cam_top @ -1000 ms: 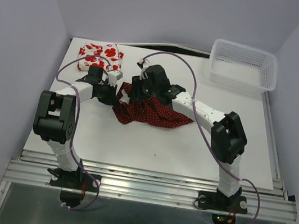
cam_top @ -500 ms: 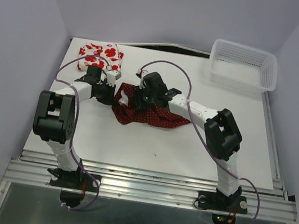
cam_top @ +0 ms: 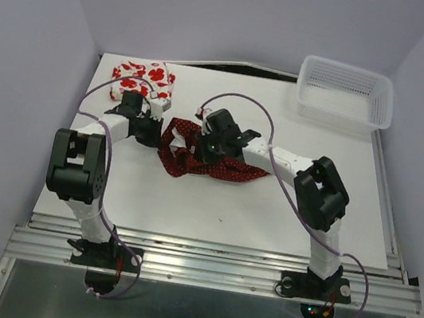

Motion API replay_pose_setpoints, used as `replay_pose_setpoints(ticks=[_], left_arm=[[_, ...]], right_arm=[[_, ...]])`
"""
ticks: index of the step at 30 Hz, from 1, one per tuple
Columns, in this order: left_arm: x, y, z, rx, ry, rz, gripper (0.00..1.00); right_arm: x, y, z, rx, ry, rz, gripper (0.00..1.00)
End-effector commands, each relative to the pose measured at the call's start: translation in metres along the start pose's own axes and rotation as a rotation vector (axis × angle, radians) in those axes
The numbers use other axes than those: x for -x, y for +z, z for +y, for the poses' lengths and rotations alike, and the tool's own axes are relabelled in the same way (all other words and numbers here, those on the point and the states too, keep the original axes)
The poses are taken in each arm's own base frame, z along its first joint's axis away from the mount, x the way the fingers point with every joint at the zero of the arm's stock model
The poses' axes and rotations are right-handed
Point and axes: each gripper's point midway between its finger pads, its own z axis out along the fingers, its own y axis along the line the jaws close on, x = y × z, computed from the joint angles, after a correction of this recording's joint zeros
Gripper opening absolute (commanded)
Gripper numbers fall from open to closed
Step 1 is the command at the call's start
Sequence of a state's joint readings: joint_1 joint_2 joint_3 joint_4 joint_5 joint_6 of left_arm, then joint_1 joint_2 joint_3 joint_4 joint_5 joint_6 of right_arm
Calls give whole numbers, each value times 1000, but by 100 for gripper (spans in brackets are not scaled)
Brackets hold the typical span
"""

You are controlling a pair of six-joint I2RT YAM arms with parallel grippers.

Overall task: Fold and stack the skirts
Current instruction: Flatten the skirt out

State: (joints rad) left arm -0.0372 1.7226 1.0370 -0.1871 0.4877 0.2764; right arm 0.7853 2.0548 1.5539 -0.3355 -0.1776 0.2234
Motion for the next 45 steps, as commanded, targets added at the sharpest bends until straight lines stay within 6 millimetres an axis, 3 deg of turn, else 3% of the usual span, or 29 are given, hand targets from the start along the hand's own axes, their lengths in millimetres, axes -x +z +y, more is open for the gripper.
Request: replay_pose_setpoints(ticks=[1, 2, 3, 4, 5, 6, 10, 15, 19, 23, 27, 28, 29, 30, 31, 36, 39, 43, 45], left_arm=[[63, -42, 4, 60, 81, -146, 0], [73, -49, 6, 77, 91, -168, 0], [84, -58, 9, 107, 100, -191, 0], [96, -71, 10, 129, 108, -222, 0], [119, -87, 11, 152, 124, -274, 0], [132, -98, 11, 176, 127, -308, 0], [191, -154, -2, 218, 157, -485, 0], [256, -219, -19, 248, 176, -687, 0], [279, -257, -25, 305, 206, -797, 0], [276, -272, -30, 332, 246, -807, 0], [246, -265, -30, 351, 269, -776, 0], [243, -279, -35, 371, 279, -809, 0], [238, -279, -33, 385, 271, -807, 0], [227, -271, -29, 396, 254, -786, 0], [221, -276, -28, 417, 230, -789, 0], [185, -241, -27, 358, 194, -675, 0], [188, -244, -26, 363, 171, -688, 0], [211, -283, -39, 383, 188, -818, 0], [220, -304, -49, 379, 195, -868, 0]], right_arm=[[79, -76, -2, -32, -87, -239, 1], [91, -90, -13, -52, -85, -272, 1], [107, -111, -42, -102, -61, -315, 1], [120, -130, -58, -133, -56, -349, 1], [135, -159, -72, -167, -71, -404, 1], [144, -184, -111, -240, -45, -447, 1], [169, -267, -167, -418, -103, -572, 1], [207, -345, -192, -579, -173, -705, 1], [223, -391, -212, -675, -188, -773, 1], [215, -397, -213, -691, -201, -764, 1], [193, -396, -219, -741, -182, -730, 1], [187, -399, -226, -768, -166, -722, 1], [184, -399, -228, -778, -160, -715, 1], [177, -400, -236, -798, -145, -701, 1], [172, -401, -242, -812, -132, -691, 1], [152, -377, -253, -791, -92, -636, 1], [157, -375, -250, -763, -76, -652, 1], [188, -414, -234, -777, -104, -763, 1], [192, -430, -224, -782, -116, -800, 1]])
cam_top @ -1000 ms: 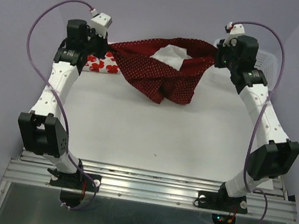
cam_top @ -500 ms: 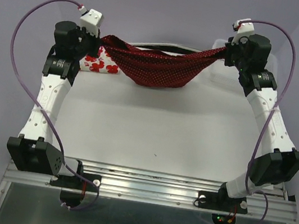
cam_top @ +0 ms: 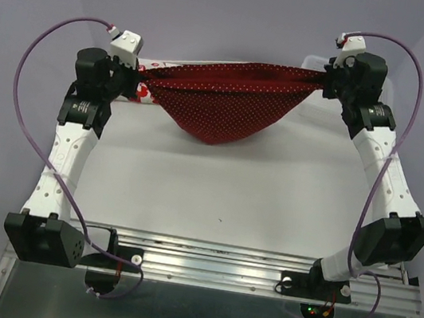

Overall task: Fold and stack the skirts
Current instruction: Flatten the skirt out

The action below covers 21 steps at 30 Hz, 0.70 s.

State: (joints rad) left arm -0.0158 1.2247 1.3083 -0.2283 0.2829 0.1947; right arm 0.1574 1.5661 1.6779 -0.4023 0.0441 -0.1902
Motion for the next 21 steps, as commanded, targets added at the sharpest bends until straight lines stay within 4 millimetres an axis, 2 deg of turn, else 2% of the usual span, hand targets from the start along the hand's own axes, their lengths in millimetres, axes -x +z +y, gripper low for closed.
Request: replay_pose_setpoints(ticks=[1, 2, 4, 5, 6, 7, 8, 9, 10, 12, 13, 15, 16, 19, 20, 21], left_arm=[[86, -45, 5, 55, 20, -248, 0], [93, -52, 3, 54, 19, -267, 0], [102, -67, 1, 58, 19, -301, 0], [109, -82, -3, 58, 27, -331, 0], [109, -88, -7, 43, 31, -339, 0], [109, -96, -11, 36, 34, -346, 0], [114, -113, -16, 30, 50, -381, 0], [111, -119, -21, 12, 56, -386, 0], [115, -137, -27, 6, 69, -417, 0], [108, -147, -37, -30, 91, -424, 0], [110, -161, -42, -38, 105, -452, 0], [99, -164, -47, -57, 114, -445, 0], [96, -169, -49, -57, 117, -449, 0], [78, -158, -45, -44, 88, -397, 0], [70, -149, -44, -44, 73, -370, 0], [66, -143, -43, -45, 61, -352, 0]], right_arm=[[82, -44, -26, -75, 19, -229, 1], [92, -61, -29, -83, 15, -261, 1], [101, -78, -32, -95, 14, -292, 1], [104, -87, -33, -96, 7, -304, 1], [109, -106, -34, -98, 8, -333, 1], [110, -115, -34, -100, 8, -342, 1], [111, -124, -35, -103, 15, -350, 1], [110, -141, -35, -103, 20, -353, 1], [110, -150, -35, -102, 23, -359, 1], [105, -173, -34, -98, 24, -377, 1], [102, -179, -32, -92, 26, -377, 1], [94, -187, -28, -73, 44, -365, 1], [84, -188, -24, -57, 46, -333, 1], [65, -180, -23, -61, 52, -287, 1], [49, -166, -21, -63, 53, -246, 1], [42, -157, -20, -64, 54, -224, 1]])
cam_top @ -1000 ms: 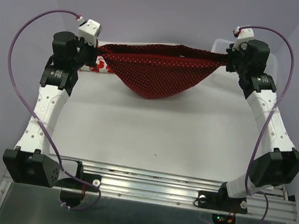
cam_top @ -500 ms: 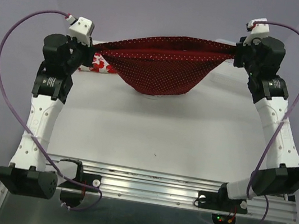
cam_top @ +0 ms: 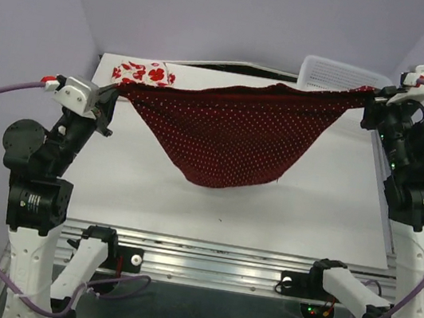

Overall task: Fold and stack the skirts
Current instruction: Flatten the skirt out

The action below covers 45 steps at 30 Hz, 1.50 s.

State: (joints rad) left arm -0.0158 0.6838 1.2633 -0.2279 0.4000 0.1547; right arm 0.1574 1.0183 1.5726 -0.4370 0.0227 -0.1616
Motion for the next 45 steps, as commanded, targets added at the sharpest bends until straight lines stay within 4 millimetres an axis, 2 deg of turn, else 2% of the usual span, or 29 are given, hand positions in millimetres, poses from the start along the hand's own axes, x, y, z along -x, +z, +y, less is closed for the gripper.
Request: replay_pose_setpoints(ticks=[1, 2, 3, 6, 7, 10, 11, 12, 13, 14, 15, 16, 17, 18, 20, 21, 22, 23, 24, 25, 26, 27, 28, 29, 30, 31, 34, 41, 45], left_arm=[[-64, 32, 13, 24, -75, 162, 0], [-72, 38, 14, 25, -92, 179, 0], [-84, 46, 17, 30, -112, 207, 0], [-124, 82, 31, 52, -157, 299, 0], [-155, 101, 39, 69, -179, 372, 0], [-172, 138, 50, 67, -177, 409, 3], [-209, 159, 52, 53, -179, 491, 17], [-221, 172, 53, 42, -171, 517, 34], [-246, 194, 55, 39, -168, 593, 52], [-218, 218, 66, 49, -148, 541, 60], [-220, 229, 68, 35, -146, 558, 65], [-233, 227, 64, 13, -164, 633, 66], [-230, 239, 65, -17, -152, 629, 67], [-229, 236, 66, -16, -156, 641, 68], [-214, 220, 63, -71, -80, 631, 69], [-229, 203, 48, -147, -80, 665, 69], [-214, 180, 44, -212, 3, 655, 68], [-221, 163, 35, -267, 22, 680, 68], [-226, 146, 26, -316, 44, 702, 66], [-261, 108, 2, -415, 0, 806, 65], [-255, 85, -8, -476, 68, 789, 63], [-285, 48, -28, -550, 24, 880, 58], [-284, 27, -37, -602, 90, 868, 56], [-294, 9, -48, -654, 113, 893, 55], [-318, -23, -72, -732, 107, 958, 53], [-319, -33, -73, -715, 179, 951, 51], [-347, -75, -104, -807, 280, 1024, 49], [-361, -88, -126, -879, 337, 1041, 51], [-375, -91, -137, -880, 388, 1049, 50]], right_arm=[[-78, 35, -1, -31, 4, 199, 1], [-89, 43, 0, -31, 7, 225, 1], [-116, 63, 3, -31, 15, 288, 1], [-157, 99, 15, 8, 30, 384, 1], [-185, 124, 23, 37, 36, 445, 1], [-236, 171, 45, 128, 60, 540, 6], [-248, 182, 51, 147, 75, 568, 32], [-258, 194, 54, 164, 73, 587, 55], [-279, 215, 58, 177, 70, 633, 80], [-286, 225, 57, 171, 64, 649, 87], [-291, 233, 56, 174, 47, 667, 93], [-296, 234, 56, 183, 33, 699, 97], [-287, 240, 54, 201, -18, 671, 100], [-282, 237, 55, 229, -38, 663, 100], [-270, 211, 59, 292, -66, 688, 100], [-269, 196, 58, 350, -114, 701, 100], [-269, 174, 68, 431, -114, 725, 99], [-269, 155, 72, 487, -136, 732, 97], [-271, 114, 77, 564, -177, 749, 94], [-271, 91, 85, 622, -169, 749, 89], [-274, 70, 89, 664, -179, 755, 76], [-282, 30, 97, 738, -176, 782, 71], [-287, 14, 99, 758, -172, 797, 63], [-292, -2, 103, 796, -171, 810, 60], [-297, -18, 107, 848, -177, 825, 57], [-311, -43, 114, 885, -155, 870, 54], [-328, -71, 127, 939, -145, 902, 53], [-387, -105, 169, 966, -239, 871, 53], [-405, -95, 174, 898, -234, 871, 51]])
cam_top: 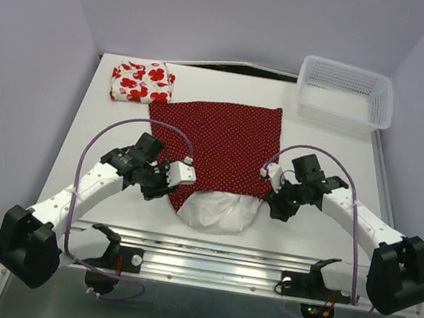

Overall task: Fold and stack the skirts
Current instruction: Flatten the skirt out

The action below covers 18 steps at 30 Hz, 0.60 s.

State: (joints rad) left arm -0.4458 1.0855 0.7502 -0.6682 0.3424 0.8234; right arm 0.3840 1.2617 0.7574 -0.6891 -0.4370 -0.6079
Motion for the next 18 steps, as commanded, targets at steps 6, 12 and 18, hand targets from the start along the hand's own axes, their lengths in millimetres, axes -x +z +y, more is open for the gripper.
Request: replay_pose_setpoints(ticks=[6, 12, 18], left_arm=[[14, 30, -9, -8, 59, 16, 49], [26, 46, -12, -61, 55, 7, 52], [37, 55, -15, -94, 51, -12, 56]], right_arm=[[50, 8, -45, -198, 64, -186, 50], [51, 16, -46, -191, 71, -203, 50], [48, 22, -37, -141, 50, -194, 52]])
